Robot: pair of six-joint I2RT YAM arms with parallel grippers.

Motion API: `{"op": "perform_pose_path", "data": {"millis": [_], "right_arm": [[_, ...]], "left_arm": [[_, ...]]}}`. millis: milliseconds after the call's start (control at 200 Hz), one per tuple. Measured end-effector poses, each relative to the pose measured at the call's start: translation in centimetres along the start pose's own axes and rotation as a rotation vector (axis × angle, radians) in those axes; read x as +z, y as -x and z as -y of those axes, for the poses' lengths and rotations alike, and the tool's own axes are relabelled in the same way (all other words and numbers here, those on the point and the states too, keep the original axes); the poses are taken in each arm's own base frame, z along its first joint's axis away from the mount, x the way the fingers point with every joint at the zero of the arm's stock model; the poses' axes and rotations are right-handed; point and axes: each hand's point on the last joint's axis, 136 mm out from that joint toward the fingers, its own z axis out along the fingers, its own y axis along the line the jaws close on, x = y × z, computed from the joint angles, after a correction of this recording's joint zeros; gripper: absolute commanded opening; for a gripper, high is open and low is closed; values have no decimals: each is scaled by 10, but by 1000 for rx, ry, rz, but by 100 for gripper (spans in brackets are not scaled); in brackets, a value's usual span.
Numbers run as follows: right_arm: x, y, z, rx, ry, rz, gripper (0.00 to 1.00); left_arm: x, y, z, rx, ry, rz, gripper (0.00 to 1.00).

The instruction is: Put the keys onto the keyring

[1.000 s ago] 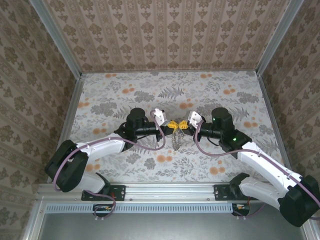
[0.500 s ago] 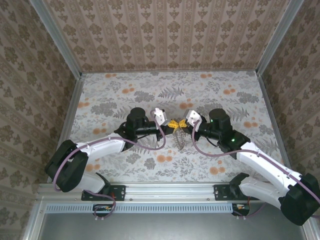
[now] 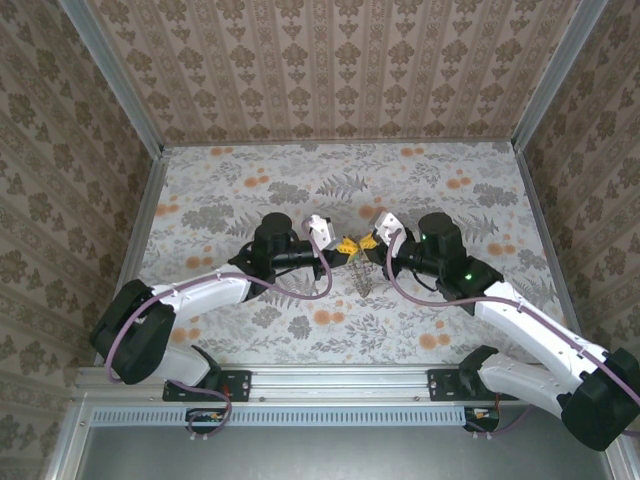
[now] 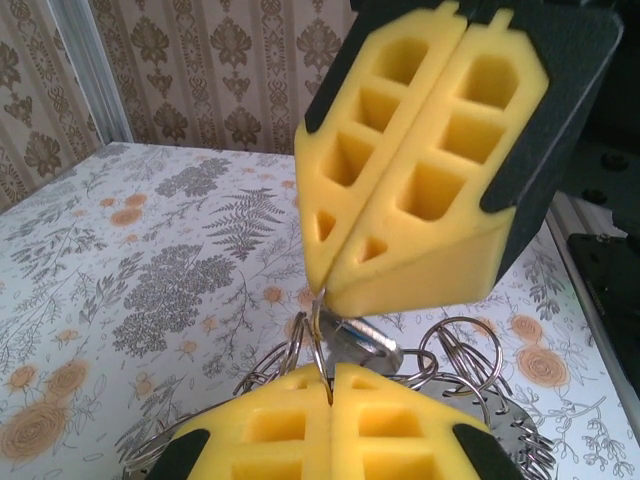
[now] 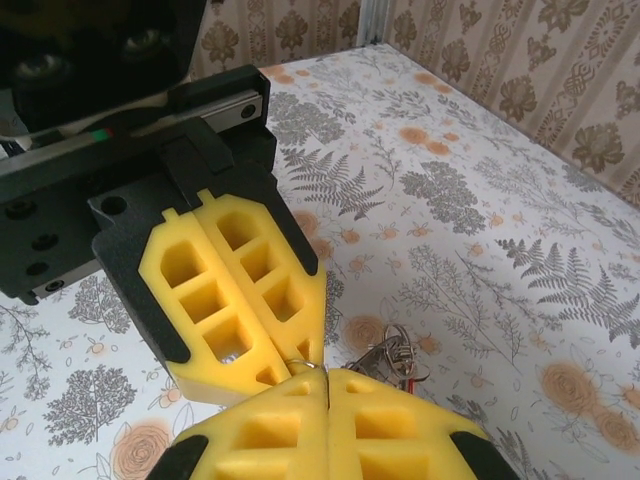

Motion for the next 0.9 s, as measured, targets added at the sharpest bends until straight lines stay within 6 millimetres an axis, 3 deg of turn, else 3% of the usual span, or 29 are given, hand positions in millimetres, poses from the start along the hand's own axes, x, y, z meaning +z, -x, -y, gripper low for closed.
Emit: {"op": "perform_pose_path", "data": {"millis": [685, 900], "right_arm": [[1, -7, 8, 36, -34, -68, 0], [2, -10, 11, 82, -47, -68, 10]], "left_arm": [[0, 0, 0, 28, 15, 7, 0], [-1, 2, 0, 25, 20, 31, 0]]}}
